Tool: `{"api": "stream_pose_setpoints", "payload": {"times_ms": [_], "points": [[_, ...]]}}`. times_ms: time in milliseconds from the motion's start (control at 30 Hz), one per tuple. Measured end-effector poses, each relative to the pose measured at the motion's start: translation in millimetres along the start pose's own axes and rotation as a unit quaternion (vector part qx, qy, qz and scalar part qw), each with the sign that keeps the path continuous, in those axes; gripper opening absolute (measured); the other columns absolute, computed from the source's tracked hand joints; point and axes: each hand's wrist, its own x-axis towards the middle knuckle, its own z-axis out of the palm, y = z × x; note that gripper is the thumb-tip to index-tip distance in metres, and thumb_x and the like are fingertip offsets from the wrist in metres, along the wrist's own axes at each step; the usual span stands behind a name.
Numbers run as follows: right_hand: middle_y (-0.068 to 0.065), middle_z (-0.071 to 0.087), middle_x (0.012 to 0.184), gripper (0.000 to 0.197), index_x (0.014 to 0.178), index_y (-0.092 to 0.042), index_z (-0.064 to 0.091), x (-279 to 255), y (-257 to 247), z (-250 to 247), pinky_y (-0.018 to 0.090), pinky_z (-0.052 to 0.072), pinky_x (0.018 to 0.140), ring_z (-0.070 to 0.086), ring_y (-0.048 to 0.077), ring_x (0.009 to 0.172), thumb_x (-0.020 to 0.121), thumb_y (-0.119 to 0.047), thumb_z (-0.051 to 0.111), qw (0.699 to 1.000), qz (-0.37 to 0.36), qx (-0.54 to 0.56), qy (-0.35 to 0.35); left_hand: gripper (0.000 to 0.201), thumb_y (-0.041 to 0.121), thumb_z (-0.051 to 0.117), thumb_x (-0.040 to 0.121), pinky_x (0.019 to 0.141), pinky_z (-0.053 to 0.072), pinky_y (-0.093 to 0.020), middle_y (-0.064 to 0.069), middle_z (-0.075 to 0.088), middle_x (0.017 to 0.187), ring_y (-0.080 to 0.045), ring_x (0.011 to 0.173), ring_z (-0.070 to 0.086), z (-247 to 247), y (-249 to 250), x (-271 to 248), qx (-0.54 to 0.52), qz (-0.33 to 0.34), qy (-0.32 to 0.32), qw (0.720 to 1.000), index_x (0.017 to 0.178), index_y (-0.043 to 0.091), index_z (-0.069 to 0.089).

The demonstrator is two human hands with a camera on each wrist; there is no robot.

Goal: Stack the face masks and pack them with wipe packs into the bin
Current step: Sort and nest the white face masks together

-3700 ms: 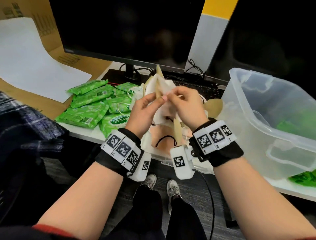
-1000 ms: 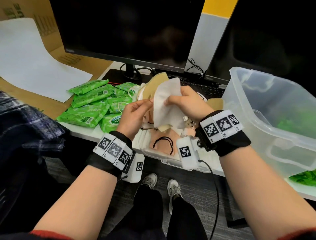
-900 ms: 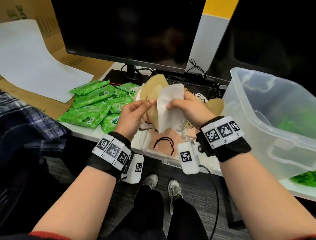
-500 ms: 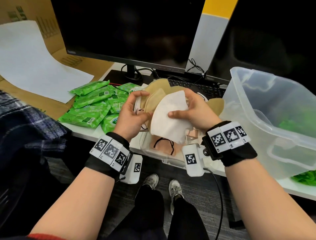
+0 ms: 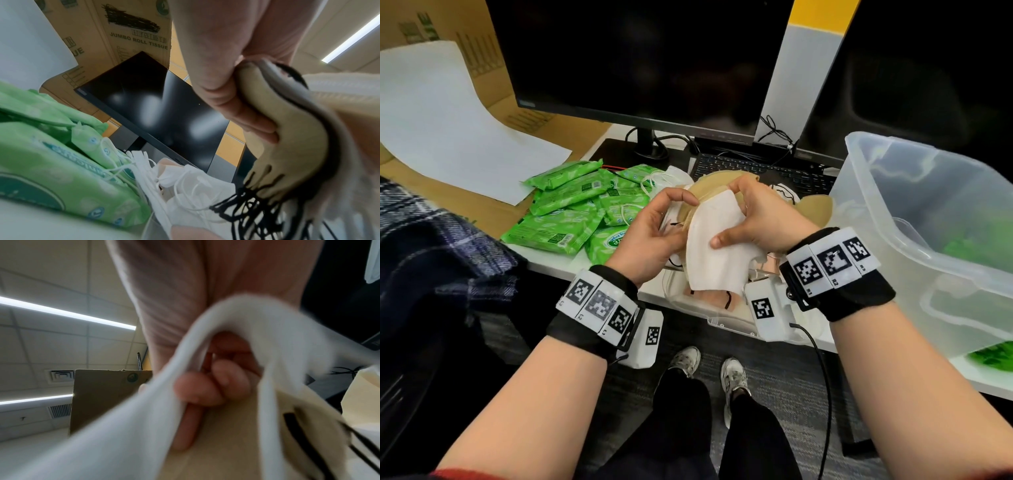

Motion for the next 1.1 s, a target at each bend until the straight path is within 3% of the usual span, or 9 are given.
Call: {"api": "stream_pose_setpoints", "payload": {"times_ms": [133, 267, 367, 500, 600, 700, 800, 1000, 1100], "points": [[0.007, 0.063, 0.107, 0.061, 0.105, -0.012, 0.050, 2.7, -0.9, 0.4, 0.044, 0.051, 0.085, 0.060, 0.024, 0.099, 0.056, -0.020, 0.087, 1.000, 0.006, -0.016, -0.009, 0.035, -0.014, 0.050, 0.078, 0.053, 0.035, -0.018, 0.007, 0.051, 0.055, -0.007, 0.047, 0.037, -0.1, -0.3, -0.6, 0.012, -0.012, -0.012, 1.000, 0.086, 0.018, 0.059], [0.004, 0.066, 0.097, 0.053, 0.100, -0.012, 0.058, 4.8, -0.8, 0.5, 0.037, 0.053, 0.081, 0.063, 0.023, 0.093, 0.056, -0.019, 0.087, 1.000, 0.003, -0.022, -0.003, 0.024, 0.004, 0.045, 0.070, 0.058, 0.045, -0.015, 0.005, 0.063, 0.064, -0.007, 0.059, 0.057, 2.6, 5.6, -0.7, -0.029, -0.032, -0.011, 0.999, 0.085, 0.012, 0.062], [0.004, 0.067, 0.091, 0.042, 0.095, -0.013, 0.060, 5.8, -0.4, 2.8, 0.032, 0.051, 0.074, 0.063, 0.022, 0.088, 0.062, -0.020, 0.084, 1.000, -0.009, -0.012, 0.019, 0.020, -0.009, 0.059, 0.079, 0.057, 0.048, -0.013, 0.008, 0.064, 0.061, -0.001, 0.057, 0.059, 4.6, 5.3, -0.8, -0.023, -0.030, -0.023, 0.999, 0.087, 0.010, 0.058], [-0.004, 0.056, 0.068, 0.023, 0.089, -0.012, 0.066, 7.0, 1.9, 4.8, 0.021, 0.037, 0.055, 0.053, 0.012, 0.067, 0.073, -0.025, 0.077, 0.995, -0.028, -0.035, 0.086, 0.039, -0.024, 0.055, 0.076, 0.069, 0.055, -0.021, -0.003, 0.059, 0.095, -0.004, 0.071, 0.065, 2.2, -1.7, 1.6, -0.018, -0.020, 0.002, 1.000, 0.088, 0.014, 0.053], [-0.007, 0.047, 0.072, 0.015, 0.075, -0.017, 0.068, 5.5, 1.6, 4.3, 0.019, 0.034, 0.059, 0.044, 0.005, 0.068, 0.069, -0.023, 0.079, 0.993, -0.047, -0.031, 0.107, 0.051, -0.026, 0.053, 0.075, 0.075, 0.055, -0.020, 0.002, 0.053, 0.110, 0.000, 0.081, 0.064, 1.0, -3.2, 2.3, -0.030, 0.003, 0.011, 0.999, 0.102, 0.017, 0.049], [0.006, 0.057, 0.090, 0.014, 0.073, -0.008, 0.069, 4.1, 4.5, 4.9, 0.023, 0.040, 0.079, 0.054, 0.022, 0.091, 0.065, -0.012, 0.081, 0.992, -0.084, 0.028, 0.086, 0.055, -0.023, 0.058, 0.074, 0.087, 0.049, -0.016, 0.007, 0.057, 0.112, 0.006, 0.095, 0.059, -0.8, -3.1, 3.4, 0.041, 0.011, -0.001, 0.999, 0.107, 0.021, 0.057], [0.014, 0.064, 0.091, 0.014, 0.070, 0.001, 0.065, 3.5, 12.5, 5.1, 0.039, 0.047, 0.083, 0.057, 0.037, 0.094, 0.067, -0.004, 0.078, 0.991, -0.108, 0.052, 0.059, 0.046, -0.019, 0.060, 0.076, 0.082, 0.050, -0.013, 0.004, 0.064, 0.098, 0.006, 0.081, 0.063, -1.7, -1.2, 6.3, 0.046, -0.022, 0.009, 0.999, 0.109, 0.012, 0.060], [-0.016, 0.056, 0.058, 0.033, 0.056, -0.024, 0.054, 1.4, 20.8, 3.3, 0.014, 0.038, 0.060, 0.047, -0.002, 0.062, 0.070, -0.004, 0.076, 0.996, -0.080, 0.044, 0.021, 0.030, -0.011, 0.057, 0.081, 0.075, 0.051, -0.014, 0.000, 0.067, 0.096, 0.001, 0.077, 0.065, 1.1, 2.2, 5.0, 0.009, -0.043, 0.047, 0.998, 0.106, 0.005, 0.063], [-0.009, 0.046, 0.054, 0.035, 0.054, -0.022, 0.049, 3.1, 24.8, -2.4, 0.023, 0.033, 0.057, 0.039, 0.007, 0.058, 0.070, -0.010, 0.078, 0.994, -0.067, 0.019, 0.082, 0.012, 0.012, 0.057, 0.085, 0.084, 0.048, -0.030, -0.009, 0.068, 0.093, -0.019, 0.082, 0.062, -6.8, 0.2, 10.1, -0.013, -0.064, 0.130, 0.989, 0.086, 0.008, 0.068]]}}
